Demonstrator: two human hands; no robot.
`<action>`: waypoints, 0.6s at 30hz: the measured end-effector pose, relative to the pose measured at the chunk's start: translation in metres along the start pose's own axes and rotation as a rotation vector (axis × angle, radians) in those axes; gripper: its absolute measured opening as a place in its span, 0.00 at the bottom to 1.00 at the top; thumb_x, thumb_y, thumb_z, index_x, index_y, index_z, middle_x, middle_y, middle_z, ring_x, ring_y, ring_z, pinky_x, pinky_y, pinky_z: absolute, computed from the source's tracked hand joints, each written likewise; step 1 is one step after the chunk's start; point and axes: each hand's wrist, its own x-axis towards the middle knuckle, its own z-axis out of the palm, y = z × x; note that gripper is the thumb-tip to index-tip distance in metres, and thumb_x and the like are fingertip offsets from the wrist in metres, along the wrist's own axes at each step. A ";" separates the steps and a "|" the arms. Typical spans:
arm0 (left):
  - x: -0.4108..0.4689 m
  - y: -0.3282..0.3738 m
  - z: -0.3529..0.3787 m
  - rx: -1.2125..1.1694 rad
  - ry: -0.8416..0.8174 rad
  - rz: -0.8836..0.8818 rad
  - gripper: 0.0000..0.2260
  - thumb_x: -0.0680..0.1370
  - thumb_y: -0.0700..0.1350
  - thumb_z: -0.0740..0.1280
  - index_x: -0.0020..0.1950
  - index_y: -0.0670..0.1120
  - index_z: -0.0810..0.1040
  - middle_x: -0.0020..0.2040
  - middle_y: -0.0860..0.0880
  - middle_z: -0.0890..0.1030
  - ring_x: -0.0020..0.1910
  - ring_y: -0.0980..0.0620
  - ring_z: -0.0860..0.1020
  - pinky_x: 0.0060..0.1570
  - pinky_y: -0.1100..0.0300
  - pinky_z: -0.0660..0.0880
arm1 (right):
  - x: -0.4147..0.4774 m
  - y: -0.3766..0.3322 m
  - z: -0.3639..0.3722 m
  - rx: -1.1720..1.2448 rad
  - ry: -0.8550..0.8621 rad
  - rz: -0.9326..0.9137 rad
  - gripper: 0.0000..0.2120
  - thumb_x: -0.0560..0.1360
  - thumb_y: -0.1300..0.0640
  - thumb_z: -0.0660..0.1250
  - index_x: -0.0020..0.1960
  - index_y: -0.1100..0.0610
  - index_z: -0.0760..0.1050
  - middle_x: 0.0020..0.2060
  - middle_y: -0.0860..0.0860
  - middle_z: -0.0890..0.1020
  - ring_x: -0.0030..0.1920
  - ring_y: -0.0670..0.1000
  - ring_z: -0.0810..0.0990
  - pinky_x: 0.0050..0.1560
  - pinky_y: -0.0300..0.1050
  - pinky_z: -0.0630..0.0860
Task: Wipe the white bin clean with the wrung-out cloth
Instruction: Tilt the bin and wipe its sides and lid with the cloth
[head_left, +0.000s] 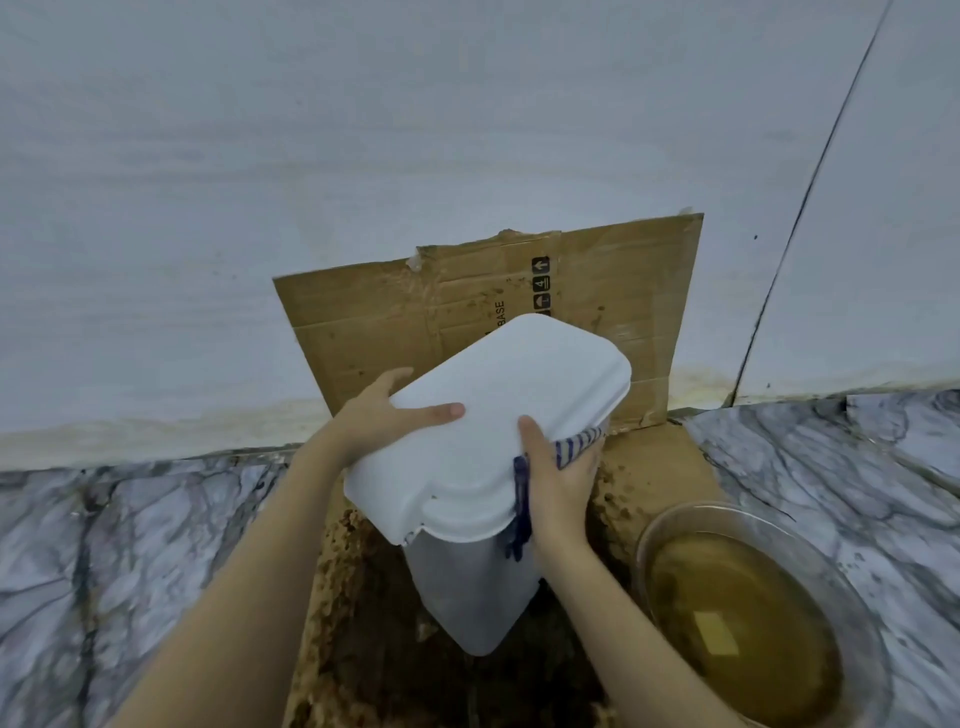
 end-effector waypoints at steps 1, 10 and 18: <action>0.001 -0.001 0.002 -0.017 -0.003 0.017 0.43 0.59 0.73 0.70 0.71 0.59 0.64 0.65 0.54 0.72 0.55 0.51 0.76 0.56 0.52 0.75 | -0.004 0.004 0.002 0.016 0.013 -0.005 0.44 0.73 0.55 0.70 0.77 0.50 0.44 0.67 0.47 0.68 0.63 0.49 0.72 0.59 0.43 0.72; -0.009 -0.005 0.027 -0.229 0.093 -0.002 0.43 0.57 0.72 0.72 0.68 0.55 0.68 0.59 0.52 0.76 0.51 0.50 0.79 0.51 0.49 0.79 | 0.027 0.004 -0.018 0.003 -0.105 0.063 0.43 0.68 0.52 0.73 0.75 0.47 0.53 0.65 0.51 0.74 0.59 0.55 0.77 0.58 0.58 0.76; -0.028 0.012 0.070 -0.395 0.178 0.019 0.47 0.54 0.75 0.67 0.68 0.54 0.65 0.59 0.52 0.77 0.55 0.48 0.77 0.51 0.45 0.78 | 0.083 -0.035 -0.048 -0.093 -0.394 0.118 0.17 0.73 0.58 0.68 0.61 0.53 0.71 0.55 0.54 0.82 0.51 0.56 0.82 0.53 0.54 0.79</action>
